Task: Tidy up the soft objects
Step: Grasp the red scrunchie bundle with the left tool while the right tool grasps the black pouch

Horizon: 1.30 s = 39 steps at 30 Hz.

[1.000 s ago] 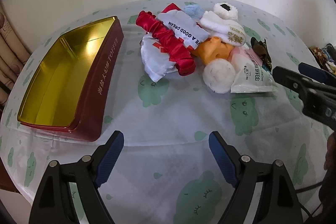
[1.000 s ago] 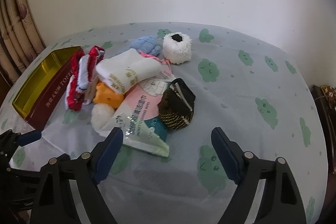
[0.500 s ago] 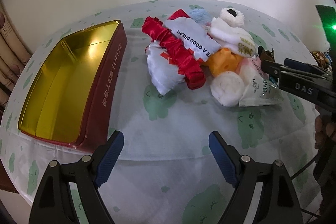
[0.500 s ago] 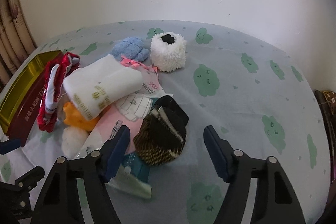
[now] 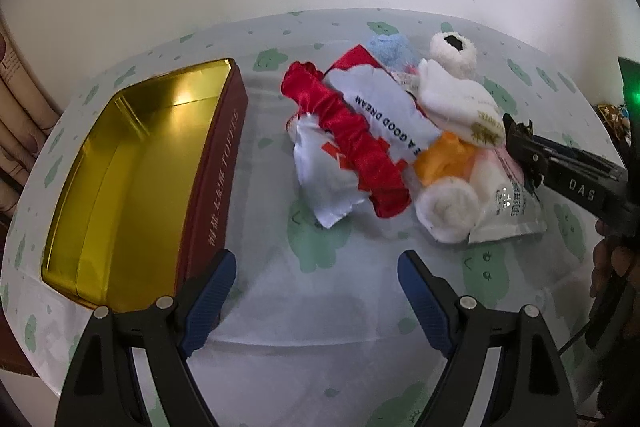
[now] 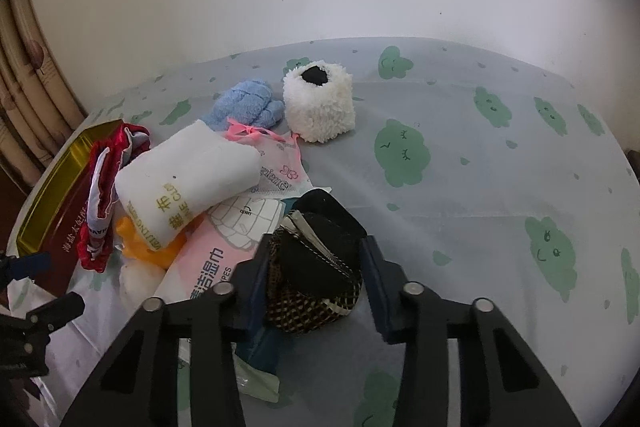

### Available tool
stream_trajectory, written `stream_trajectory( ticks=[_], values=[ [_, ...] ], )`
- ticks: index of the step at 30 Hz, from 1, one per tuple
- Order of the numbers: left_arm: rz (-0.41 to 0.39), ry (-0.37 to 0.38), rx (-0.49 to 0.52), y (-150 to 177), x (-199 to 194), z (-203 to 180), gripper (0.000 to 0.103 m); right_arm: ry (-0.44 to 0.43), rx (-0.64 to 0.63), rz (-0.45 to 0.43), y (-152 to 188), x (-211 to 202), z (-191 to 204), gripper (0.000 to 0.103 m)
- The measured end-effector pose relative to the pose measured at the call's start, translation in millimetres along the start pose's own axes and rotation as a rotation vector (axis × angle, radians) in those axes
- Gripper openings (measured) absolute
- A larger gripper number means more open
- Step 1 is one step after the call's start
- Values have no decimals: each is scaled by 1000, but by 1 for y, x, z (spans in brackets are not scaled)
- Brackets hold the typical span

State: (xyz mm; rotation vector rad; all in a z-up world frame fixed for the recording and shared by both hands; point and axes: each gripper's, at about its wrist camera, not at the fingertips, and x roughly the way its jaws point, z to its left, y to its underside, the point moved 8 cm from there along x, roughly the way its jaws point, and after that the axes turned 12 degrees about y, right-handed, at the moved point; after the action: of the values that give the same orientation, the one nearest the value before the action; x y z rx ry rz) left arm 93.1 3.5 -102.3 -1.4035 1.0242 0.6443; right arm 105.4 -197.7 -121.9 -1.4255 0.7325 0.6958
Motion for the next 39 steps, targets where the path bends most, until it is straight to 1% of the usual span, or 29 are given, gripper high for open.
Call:
stream_trajectory(
  ticks=[5, 8, 11, 14, 16, 20, 23, 26, 31, 34, 35, 36, 37, 38, 39],
  values=[
    [7, 15, -6, -9, -5, 2, 86, 24, 6, -7, 4, -2, -8, 27],
    [7, 38, -26, -19, -7, 2, 86, 21, 24, -1, 9, -5, -15, 26],
    [4, 87, -39, -31, -11, -2, 86, 6, 47, 0, 16, -9, -19, 26],
    [15, 154, -74, -47, -12, -8, 86, 3, 57, -1, 21, -10, -21, 26],
    [23, 176, -89, -57, -10, -12, 86, 1, 67, 2, 23, -9, -21, 26],
    [48, 182, -104, -77, -2, -19, 86, -16, 83, 6, 22, -7, -23, 26],
    [61, 183, -142, -89, 10, -18, 86, -22, 86, 8, 23, -6, -23, 26],
    [64, 149, -184, -95, 22, -10, 86, -25, 87, 8, 23, -6, -23, 26],
    [87, 118, -199, -93, 40, 2, 86, -31, 88, 10, 24, -6, -23, 27],
    [96, 117, -205, -89, 47, 8, 84, -35, 91, 11, 24, -6, -23, 27],
    [100, 119, -210, -87, 49, 10, 68, -35, 92, 11, 24, -6, -23, 27],
    [108, 145, -217, -84, 49, 10, 55, -35, 92, 11, 23, -5, -23, 27],
    [117, 174, -229, -81, 49, 10, 45, -35, 91, 11, 23, -5, -24, 27],
    [119, 193, -235, -78, 47, 10, 40, -35, 92, 11, 23, -5, -24, 27],
    [114, 191, -221, -77, 45, 9, 37, -36, 92, 11, 23, -5, -24, 27]
  ],
)
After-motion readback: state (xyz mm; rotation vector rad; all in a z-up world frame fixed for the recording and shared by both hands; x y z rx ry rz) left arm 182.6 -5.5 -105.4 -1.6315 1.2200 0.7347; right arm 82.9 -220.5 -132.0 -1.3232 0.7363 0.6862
